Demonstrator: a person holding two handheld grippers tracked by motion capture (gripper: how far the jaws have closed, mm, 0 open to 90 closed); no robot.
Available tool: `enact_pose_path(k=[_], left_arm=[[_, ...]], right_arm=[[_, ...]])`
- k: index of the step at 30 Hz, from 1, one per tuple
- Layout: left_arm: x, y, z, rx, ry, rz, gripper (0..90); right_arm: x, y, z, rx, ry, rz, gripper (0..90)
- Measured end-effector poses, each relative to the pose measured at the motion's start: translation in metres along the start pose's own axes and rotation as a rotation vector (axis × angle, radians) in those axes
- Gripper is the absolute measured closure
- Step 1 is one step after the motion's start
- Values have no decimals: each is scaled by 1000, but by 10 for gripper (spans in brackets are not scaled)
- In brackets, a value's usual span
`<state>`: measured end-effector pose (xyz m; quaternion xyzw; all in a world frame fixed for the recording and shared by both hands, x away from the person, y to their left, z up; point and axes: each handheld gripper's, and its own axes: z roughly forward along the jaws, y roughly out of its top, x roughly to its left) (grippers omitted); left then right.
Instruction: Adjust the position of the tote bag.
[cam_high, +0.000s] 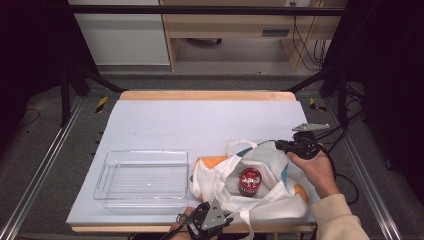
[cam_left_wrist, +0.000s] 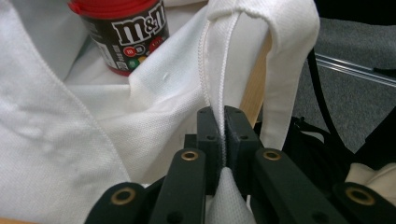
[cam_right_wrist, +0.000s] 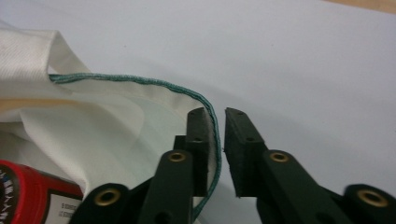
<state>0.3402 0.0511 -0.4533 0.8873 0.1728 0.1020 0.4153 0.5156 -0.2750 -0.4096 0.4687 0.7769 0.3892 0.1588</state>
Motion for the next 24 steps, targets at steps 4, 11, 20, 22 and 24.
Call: enact_pose_path(k=[4, 11, 20, 22, 24], left_arm=[[0, 5, -4, -42, 12, -6, 733], [5, 21, -23, -131, 29, -29, 523], [40, 60, -50, -197, 146, -17, 481], [50, 69, -50, -183, 162, -14, 469], [58, 77, -47, -170, 174, -10, 465]], right_arm=[[5, 2, -14, -37, -10, -14, 622], [24, 6, -44, -89, -11, -60, 448], [60, 8, -73, -129, 28, -142, 434], [66, 7, -76, -128, 37, -151, 433], [70, 7, -78, -129, 36, -164, 433]])
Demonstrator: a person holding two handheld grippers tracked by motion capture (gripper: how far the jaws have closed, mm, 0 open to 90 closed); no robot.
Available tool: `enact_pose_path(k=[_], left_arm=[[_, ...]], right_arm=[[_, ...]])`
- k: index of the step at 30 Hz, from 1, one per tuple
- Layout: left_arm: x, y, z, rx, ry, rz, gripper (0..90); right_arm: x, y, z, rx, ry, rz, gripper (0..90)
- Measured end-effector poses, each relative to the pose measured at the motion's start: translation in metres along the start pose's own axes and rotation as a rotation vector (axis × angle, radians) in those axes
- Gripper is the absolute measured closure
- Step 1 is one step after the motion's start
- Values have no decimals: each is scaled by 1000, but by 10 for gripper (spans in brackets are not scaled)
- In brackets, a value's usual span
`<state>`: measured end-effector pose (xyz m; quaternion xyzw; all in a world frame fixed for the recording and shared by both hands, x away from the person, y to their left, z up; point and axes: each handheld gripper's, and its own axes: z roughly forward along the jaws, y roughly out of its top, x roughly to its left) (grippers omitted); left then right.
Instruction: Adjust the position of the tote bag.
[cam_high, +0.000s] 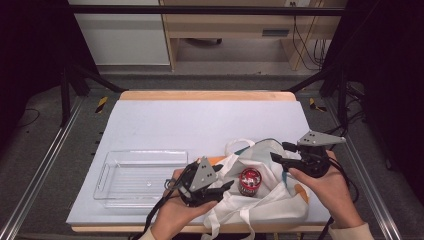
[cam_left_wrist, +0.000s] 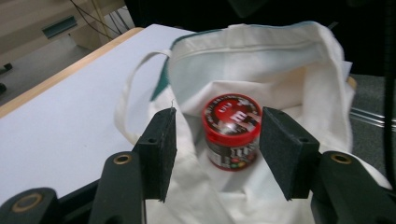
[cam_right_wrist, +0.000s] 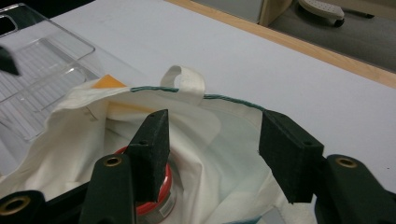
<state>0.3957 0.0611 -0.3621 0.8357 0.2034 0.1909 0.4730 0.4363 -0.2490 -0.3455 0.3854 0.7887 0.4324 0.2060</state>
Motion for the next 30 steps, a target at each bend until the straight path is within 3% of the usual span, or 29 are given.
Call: enact_pose_path(k=[4, 11, 16, 22, 25, 30], left_arm=[[12, 7, 19, 34, 9, 5, 444], [20, 1, 49, 100, 14, -8, 434], [21, -2, 57, 114, 20, -10, 424], [19, -6, 60, 141, 26, 15, 387], [20, -11, 62, 147, 28, 0, 382], [21, -15, 60, 161, 44, 9, 447]], right_arm=[[7, 0, -5, 6, -14, 5, 428], [31, 2, -15, 29, -53, -31, 411], [40, 0, -12, 65, -79, -50, 373], [39, -8, -5, 106, -109, -17, 320], [39, -13, -5, 118, -112, -10, 319], [40, -20, -8, 139, -125, -14, 325]])
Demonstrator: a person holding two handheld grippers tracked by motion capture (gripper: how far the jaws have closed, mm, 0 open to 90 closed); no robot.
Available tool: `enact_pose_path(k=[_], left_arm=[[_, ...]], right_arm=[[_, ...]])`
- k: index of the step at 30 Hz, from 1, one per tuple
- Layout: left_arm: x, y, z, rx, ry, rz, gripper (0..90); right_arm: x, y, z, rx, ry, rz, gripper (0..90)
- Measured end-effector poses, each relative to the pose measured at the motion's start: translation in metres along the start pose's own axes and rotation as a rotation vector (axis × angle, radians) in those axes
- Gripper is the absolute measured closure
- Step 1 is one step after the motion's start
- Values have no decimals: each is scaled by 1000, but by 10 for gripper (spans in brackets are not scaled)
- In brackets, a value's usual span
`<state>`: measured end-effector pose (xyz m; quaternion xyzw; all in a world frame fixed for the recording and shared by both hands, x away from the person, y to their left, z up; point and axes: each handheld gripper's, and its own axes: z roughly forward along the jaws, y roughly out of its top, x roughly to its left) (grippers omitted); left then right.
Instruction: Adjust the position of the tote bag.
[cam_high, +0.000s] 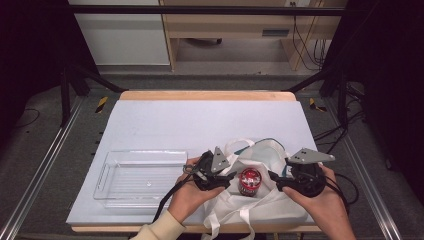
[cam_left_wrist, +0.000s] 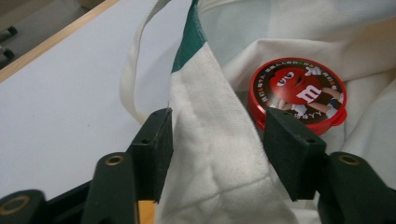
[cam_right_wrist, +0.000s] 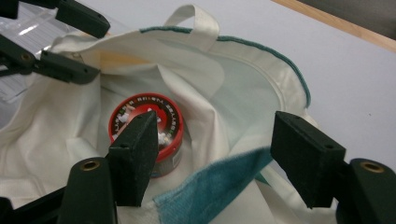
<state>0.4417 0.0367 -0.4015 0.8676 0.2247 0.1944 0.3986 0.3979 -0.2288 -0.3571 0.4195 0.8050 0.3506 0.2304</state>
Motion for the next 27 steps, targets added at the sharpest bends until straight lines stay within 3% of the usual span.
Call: enact_pose_path(k=[5, 13, 20, 27], left_arm=[[4, -3, -6, 12, 14, -6, 535], [16, -8, -11, 21, 30, -54, 668], [24, -10, -14, 39, 38, -53, 761], [29, -12, -16, 41, 43, -63, 792]], right_arm=[[-2, -7, -3, 4, -4, 14, 332], [-9, -23, -7, 39, -37, 33, 351], [-15, -35, -4, 63, -38, 60, 388], [-18, -41, 2, 94, -13, 84, 503]])
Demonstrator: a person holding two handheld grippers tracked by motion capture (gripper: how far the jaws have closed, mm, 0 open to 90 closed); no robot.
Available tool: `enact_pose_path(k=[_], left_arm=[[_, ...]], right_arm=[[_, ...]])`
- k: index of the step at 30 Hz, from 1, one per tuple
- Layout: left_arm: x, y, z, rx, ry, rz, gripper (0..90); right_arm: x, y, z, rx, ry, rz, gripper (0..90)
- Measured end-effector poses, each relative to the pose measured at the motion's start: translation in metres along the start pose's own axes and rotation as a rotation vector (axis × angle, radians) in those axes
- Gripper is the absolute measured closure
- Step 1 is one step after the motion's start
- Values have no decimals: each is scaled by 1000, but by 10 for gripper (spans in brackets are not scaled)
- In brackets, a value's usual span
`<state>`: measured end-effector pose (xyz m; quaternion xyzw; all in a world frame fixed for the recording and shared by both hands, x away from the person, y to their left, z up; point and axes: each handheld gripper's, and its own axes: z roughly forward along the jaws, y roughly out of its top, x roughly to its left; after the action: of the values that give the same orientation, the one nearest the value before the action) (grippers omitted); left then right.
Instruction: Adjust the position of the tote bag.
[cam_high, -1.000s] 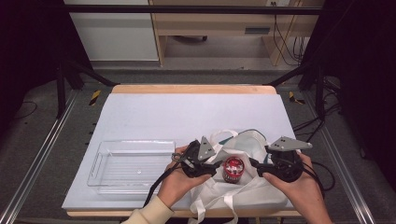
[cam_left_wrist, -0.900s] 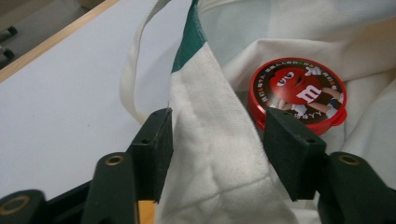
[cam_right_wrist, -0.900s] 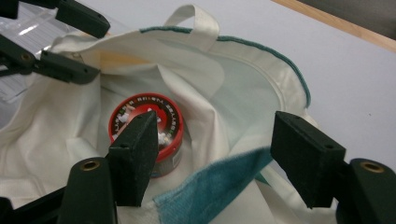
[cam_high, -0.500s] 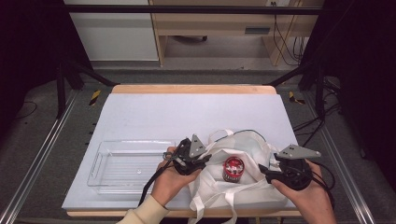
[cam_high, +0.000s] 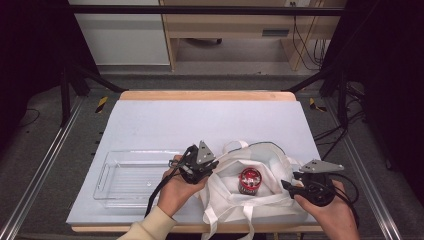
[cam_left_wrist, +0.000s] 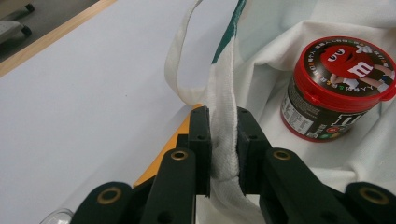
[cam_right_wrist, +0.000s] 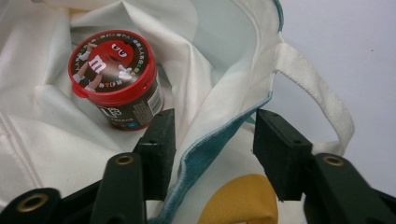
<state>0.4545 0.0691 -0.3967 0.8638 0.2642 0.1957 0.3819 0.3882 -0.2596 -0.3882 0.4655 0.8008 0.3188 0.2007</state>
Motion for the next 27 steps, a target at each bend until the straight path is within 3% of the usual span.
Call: enact_pose_path(k=[8, 16, 27], left_arm=[[5, -3, 0, -1, 6, -15, 799], [7, -5, -2, 4, 7, -18, 803], [10, -9, -2, 7, 10, -24, 806]], right_arm=[[-1, -7, 5, 42, 31, 0, 661], [-4, -14, 7, 41, 41, -29, 859], [-18, -20, 6, 21, 23, -8, 879]])
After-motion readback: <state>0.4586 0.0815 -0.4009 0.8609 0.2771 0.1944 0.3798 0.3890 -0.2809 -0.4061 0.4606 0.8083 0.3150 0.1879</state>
